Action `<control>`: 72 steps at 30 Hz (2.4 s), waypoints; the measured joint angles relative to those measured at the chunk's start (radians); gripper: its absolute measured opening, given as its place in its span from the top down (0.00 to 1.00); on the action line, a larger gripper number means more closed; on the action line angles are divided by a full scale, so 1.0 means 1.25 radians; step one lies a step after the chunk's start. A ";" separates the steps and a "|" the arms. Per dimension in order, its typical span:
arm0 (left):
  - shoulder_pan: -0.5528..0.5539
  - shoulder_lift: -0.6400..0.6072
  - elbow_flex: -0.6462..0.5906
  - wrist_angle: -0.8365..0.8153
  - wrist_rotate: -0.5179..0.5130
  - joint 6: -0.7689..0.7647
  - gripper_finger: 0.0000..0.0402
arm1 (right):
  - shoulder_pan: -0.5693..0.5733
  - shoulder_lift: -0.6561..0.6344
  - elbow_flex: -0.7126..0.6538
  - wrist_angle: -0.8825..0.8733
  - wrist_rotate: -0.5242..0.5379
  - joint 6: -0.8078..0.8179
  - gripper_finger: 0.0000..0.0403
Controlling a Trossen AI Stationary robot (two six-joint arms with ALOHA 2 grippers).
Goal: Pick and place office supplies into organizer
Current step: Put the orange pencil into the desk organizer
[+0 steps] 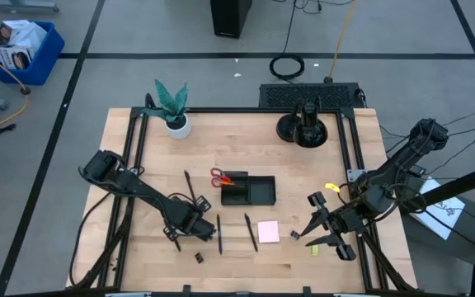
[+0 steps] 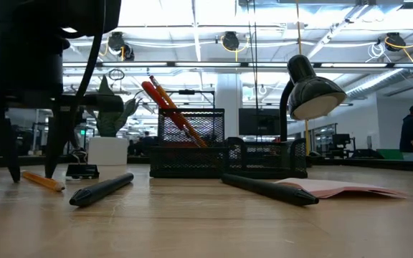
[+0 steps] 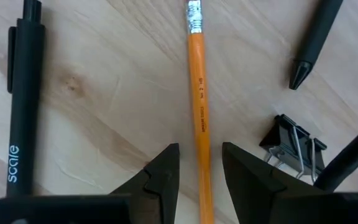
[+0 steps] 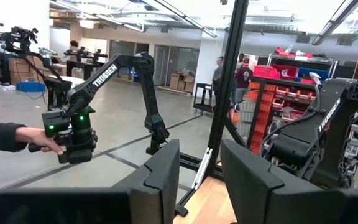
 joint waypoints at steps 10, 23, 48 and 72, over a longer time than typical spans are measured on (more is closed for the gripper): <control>0.011 0.000 0.000 0.003 -0.005 0.007 0.68 | 0.000 0.000 0.000 0.000 0.000 0.009 0.72; 0.011 0.000 0.000 -0.033 0.009 0.010 0.68 | 0.000 0.000 0.000 -0.003 0.000 0.009 0.72; 0.028 0.004 -0.001 -0.077 0.026 0.023 0.68 | 0.000 0.000 0.000 -0.003 0.000 0.009 0.72; 0.033 0.047 0.001 -0.060 0.030 0.038 0.68 | 0.000 0.000 0.000 -0.003 0.000 0.009 0.72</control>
